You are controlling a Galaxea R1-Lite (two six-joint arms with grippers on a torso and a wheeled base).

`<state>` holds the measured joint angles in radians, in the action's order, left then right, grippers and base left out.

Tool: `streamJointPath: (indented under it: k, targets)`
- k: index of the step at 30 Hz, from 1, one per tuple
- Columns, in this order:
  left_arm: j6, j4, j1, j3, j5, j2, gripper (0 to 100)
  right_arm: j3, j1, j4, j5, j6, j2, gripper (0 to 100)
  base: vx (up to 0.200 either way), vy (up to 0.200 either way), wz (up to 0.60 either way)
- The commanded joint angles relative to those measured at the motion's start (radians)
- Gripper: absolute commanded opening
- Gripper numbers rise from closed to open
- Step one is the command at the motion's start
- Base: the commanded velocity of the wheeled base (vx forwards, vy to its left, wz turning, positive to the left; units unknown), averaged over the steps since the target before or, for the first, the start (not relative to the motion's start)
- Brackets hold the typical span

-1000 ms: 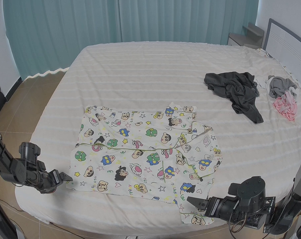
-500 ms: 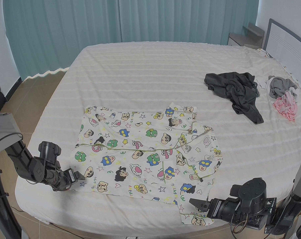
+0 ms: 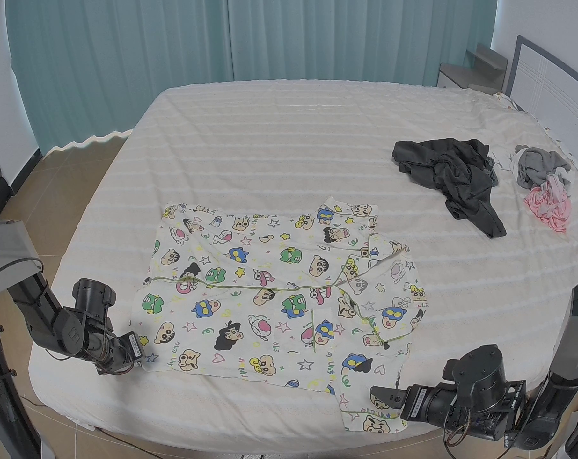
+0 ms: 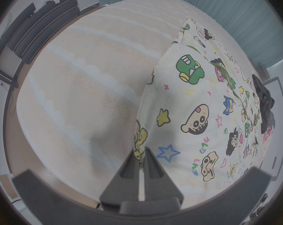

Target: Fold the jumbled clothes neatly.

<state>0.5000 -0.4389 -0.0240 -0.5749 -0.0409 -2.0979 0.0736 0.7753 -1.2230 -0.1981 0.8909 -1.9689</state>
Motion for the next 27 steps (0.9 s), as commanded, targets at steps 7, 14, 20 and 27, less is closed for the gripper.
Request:
streamJointPath:
  k: [7, 14, 20, 27]
  targets:
    - [0.000, -0.001, -0.004, 0.095, 0.009, 0.101, 0, -0.023, -0.002, -0.001, 0.005, -0.035, -0.070, 100, 0.000, 0.000, 0.00]
    - [-0.009, -0.001, -0.022, 0.152, 0.015, 0.144, 0, -0.025, -0.042, -0.013, 0.042, -0.145, -0.162, 100, 0.000, 0.000, 0.00]
    - [-0.012, -0.001, -0.062, 0.159, 0.015, 0.142, 0, -0.028, -0.053, -0.082, 0.077, -0.233, -0.208, 100, 0.000, 0.000, 0.00]
    - [-0.070, -0.001, -0.089, 0.207, 0.016, 0.145, 0, -0.040, -0.059, -0.086, 0.120, -0.306, -0.223, 100, 0.000, 0.000, 0.00]
